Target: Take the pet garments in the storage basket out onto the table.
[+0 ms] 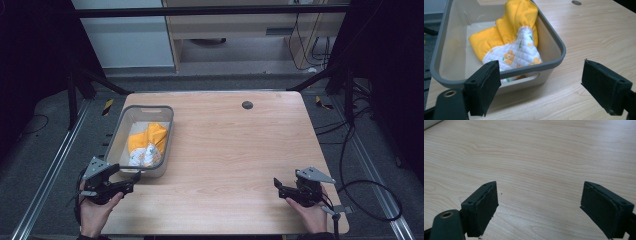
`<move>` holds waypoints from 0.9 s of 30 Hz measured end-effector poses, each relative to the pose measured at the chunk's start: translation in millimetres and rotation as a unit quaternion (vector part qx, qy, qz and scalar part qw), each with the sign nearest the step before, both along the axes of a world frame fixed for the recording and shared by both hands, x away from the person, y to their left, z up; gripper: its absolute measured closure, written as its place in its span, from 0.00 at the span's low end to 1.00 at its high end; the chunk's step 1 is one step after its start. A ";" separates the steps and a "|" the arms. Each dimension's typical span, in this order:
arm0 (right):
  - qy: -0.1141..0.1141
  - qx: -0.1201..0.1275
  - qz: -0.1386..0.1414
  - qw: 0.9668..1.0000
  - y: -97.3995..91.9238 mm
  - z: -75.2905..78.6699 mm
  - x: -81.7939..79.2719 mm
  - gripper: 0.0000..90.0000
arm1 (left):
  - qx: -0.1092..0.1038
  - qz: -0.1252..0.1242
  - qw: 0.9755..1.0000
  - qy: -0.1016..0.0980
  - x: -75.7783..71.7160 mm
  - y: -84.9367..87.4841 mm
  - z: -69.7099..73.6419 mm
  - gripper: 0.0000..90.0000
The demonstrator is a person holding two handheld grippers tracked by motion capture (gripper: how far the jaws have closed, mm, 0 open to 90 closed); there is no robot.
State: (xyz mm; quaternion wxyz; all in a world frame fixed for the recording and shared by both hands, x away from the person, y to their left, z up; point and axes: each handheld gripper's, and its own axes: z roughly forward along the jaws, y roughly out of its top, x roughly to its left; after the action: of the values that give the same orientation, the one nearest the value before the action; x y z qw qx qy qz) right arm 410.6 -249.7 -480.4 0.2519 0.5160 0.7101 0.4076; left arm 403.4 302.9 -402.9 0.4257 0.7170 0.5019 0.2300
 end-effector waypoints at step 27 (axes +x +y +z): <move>-0.002 -0.003 0.001 1.000 -0.5 -0.3 0.3 0.16 | -0.012 -0.008 1.000 -0.018 36.6 -10.7 29.8 0.16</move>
State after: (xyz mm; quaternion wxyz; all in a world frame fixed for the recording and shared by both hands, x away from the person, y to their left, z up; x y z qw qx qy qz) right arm 410.9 -250.2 -480.7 0.2546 0.5138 0.7113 0.4065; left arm 440.0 292.2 -373.1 0.4446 0.7115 0.4914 0.2337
